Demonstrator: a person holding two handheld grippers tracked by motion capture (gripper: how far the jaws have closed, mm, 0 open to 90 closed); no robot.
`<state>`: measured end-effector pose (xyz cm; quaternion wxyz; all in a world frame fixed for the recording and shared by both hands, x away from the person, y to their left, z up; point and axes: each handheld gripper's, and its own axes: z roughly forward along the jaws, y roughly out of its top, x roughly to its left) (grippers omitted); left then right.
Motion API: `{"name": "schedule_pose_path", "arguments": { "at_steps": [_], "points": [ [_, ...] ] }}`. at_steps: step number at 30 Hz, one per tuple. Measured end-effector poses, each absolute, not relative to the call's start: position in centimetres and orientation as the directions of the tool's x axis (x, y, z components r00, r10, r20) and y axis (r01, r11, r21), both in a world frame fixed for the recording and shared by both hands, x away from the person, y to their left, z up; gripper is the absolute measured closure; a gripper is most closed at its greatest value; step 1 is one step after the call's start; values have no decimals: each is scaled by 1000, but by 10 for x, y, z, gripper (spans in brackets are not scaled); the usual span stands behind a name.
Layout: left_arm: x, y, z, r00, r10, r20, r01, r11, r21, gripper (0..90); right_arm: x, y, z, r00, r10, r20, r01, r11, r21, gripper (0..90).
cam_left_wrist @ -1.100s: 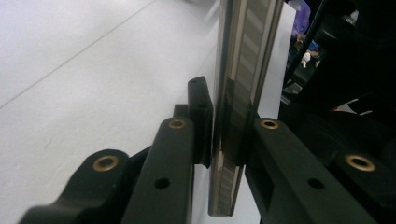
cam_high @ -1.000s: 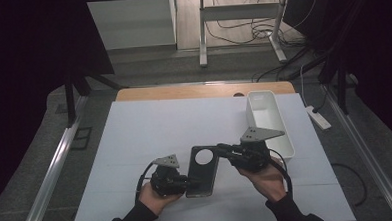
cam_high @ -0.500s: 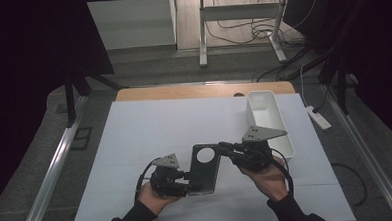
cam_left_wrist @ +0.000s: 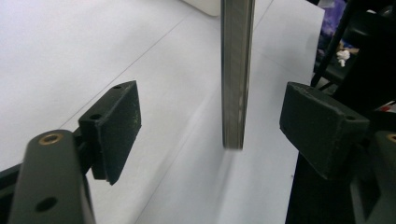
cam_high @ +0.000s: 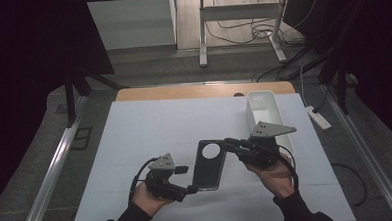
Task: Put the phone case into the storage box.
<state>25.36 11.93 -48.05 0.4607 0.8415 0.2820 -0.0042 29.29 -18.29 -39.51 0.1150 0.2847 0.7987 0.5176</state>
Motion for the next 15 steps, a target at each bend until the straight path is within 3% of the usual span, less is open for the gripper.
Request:
{"name": "schedule_pose_path", "arguments": {
  "at_steps": [15],
  "points": [
    [239,157,-478,781,586,-217,508,-391,768,110,301,-193,-386,-803,582,129,348,283,894,795]
  ]
}}
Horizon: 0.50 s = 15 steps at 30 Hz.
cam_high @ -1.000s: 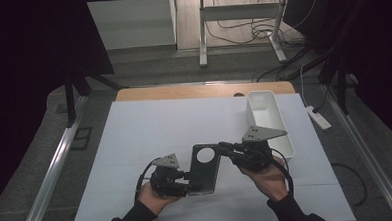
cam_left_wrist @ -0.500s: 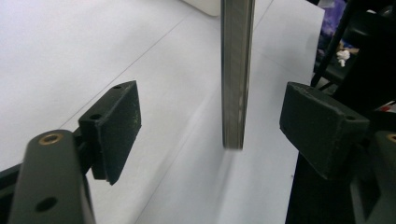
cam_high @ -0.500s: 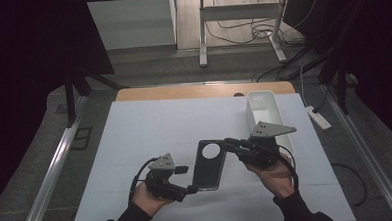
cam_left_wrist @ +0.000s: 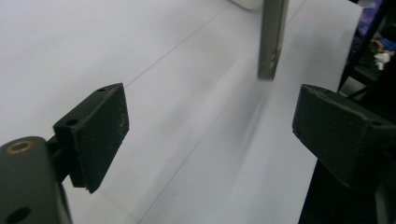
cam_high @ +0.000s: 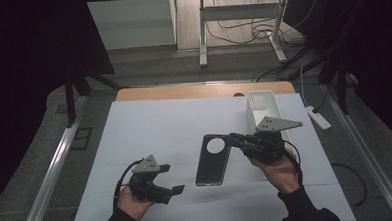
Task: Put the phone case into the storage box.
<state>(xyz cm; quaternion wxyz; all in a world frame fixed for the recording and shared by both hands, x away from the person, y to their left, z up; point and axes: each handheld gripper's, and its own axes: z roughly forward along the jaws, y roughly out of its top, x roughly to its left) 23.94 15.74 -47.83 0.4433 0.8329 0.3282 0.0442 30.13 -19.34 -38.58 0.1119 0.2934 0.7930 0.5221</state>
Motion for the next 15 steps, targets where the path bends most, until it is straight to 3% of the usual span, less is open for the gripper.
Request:
{"name": "schedule_pose_path", "arguments": {
  "at_steps": [15],
  "points": [
    [220,194,-485,717,677,-167,523,-365,770,30,313,-204,-373,-796,588,144,357,263,896,795]
  ]
}}
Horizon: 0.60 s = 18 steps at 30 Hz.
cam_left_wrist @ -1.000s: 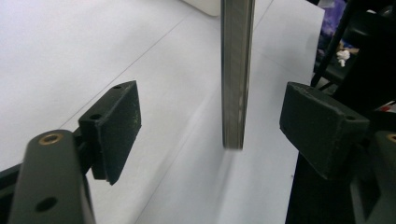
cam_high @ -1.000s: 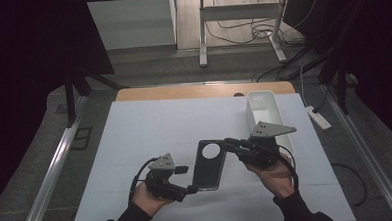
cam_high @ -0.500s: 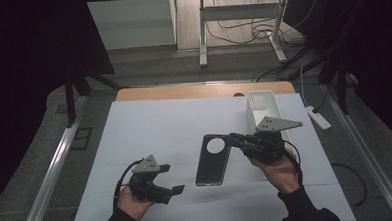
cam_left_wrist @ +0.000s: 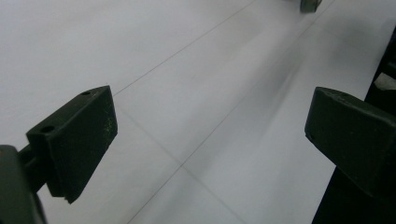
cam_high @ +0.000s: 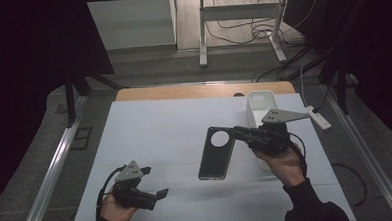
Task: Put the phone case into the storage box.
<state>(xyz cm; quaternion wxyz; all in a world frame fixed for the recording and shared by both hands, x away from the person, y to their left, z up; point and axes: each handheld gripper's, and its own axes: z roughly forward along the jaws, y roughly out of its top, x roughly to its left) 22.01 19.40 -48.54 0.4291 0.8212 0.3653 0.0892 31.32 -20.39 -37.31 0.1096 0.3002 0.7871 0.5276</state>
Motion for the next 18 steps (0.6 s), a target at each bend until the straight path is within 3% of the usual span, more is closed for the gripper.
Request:
{"name": "schedule_pose_path", "arguments": {
  "at_steps": [18],
  "points": [
    [192,237,-493,612,772,-175,565,-271,779,0,328,-218,-359,-775,620,119,343,255,904,796]
  ]
}}
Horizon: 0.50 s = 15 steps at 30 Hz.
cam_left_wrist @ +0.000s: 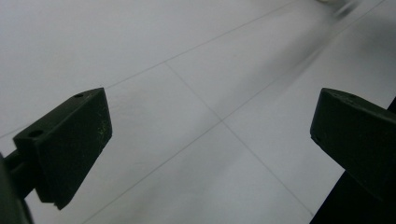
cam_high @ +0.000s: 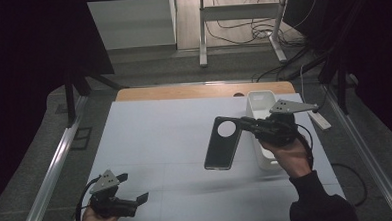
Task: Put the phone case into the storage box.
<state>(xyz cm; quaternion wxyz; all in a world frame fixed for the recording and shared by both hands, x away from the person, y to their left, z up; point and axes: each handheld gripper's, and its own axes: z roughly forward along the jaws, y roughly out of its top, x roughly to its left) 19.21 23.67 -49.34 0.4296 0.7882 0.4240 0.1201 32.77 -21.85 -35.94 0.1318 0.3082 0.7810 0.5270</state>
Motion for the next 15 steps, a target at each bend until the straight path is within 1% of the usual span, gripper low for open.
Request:
{"name": "schedule_pose_path", "arguments": {
  "at_steps": [3,8,15],
  "points": [
    [190,240,-494,603,779,-172,566,-265,781,0,330,-220,-358,-773,624,113,340,257,904,795],
    [187,249,-497,586,787,-193,579,-240,780,0,337,-227,-354,-763,637,107,339,254,906,795],
    [183,255,-501,567,801,-194,594,-234,770,0,344,-235,-351,-754,650,98,335,251,908,796]
  ]
}}
